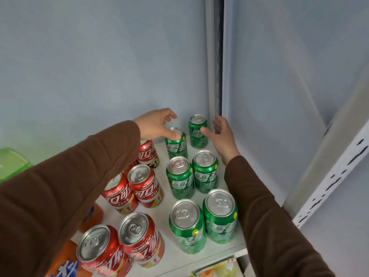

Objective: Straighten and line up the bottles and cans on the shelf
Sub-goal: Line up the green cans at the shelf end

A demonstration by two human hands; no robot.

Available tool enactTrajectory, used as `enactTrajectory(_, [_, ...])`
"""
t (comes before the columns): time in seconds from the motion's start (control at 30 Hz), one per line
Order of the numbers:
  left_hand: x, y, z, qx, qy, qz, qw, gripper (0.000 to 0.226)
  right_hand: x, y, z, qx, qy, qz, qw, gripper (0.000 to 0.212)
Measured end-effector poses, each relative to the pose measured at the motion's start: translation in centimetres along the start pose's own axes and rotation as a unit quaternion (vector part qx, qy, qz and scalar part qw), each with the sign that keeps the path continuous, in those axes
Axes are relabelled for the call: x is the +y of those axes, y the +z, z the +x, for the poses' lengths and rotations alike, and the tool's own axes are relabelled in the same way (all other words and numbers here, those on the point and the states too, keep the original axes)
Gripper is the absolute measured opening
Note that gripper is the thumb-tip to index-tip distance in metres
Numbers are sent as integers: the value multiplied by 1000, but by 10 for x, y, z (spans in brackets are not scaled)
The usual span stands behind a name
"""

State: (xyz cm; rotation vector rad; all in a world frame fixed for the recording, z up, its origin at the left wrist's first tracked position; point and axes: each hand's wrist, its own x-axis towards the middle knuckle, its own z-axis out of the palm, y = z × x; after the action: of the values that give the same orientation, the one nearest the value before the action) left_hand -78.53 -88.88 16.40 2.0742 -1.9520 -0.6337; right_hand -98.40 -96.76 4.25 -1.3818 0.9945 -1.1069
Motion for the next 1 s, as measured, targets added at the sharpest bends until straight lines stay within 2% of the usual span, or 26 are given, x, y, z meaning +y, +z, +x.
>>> enactTrajectory(0.13, [-13, 11, 19, -26, -23, 19, 999, 82, 23, 8, 23, -66, 17, -29, 997, 97])
enactTrajectory(0.27, [-22, 24, 30, -33, -16, 12, 999, 60, 31, 14, 31, -85, 19, -28, 996, 81])
enactTrajectory(0.33, [-26, 26, 33, -38, -13, -18, 999, 54, 33, 16, 33, -90, 21, -21, 996, 77])
enactTrajectory(0.47, [-34, 17, 36, -43, -16, -93, 995, 68, 34, 16, 37, -100, 32, 6, 994, 79])
enactTrajectory(0.57, [-38, 3, 40, -53, -38, -167, 984, 55, 25, 13, 36, -98, 42, 28, 994, 87])
enactTrajectory(0.63, [-40, -5, 40, -61, -46, -217, 973, 48, 16, 11, 35, -103, 44, 48, 992, 69])
enactTrajectory(0.7, [-40, -9, 39, -67, -45, -248, 965, 52, 6, 9, 33, -114, 48, 70, 990, 53])
enactTrajectory(0.83, [-36, -6, 42, -79, -56, -266, 959, 41, -12, 8, 27, -124, 60, 72, 988, 52])
enactTrajectory(1.0, [-33, -7, 42, -87, -57, -250, 963, 44, -20, 6, 21, -131, 63, 53, 988, 49])
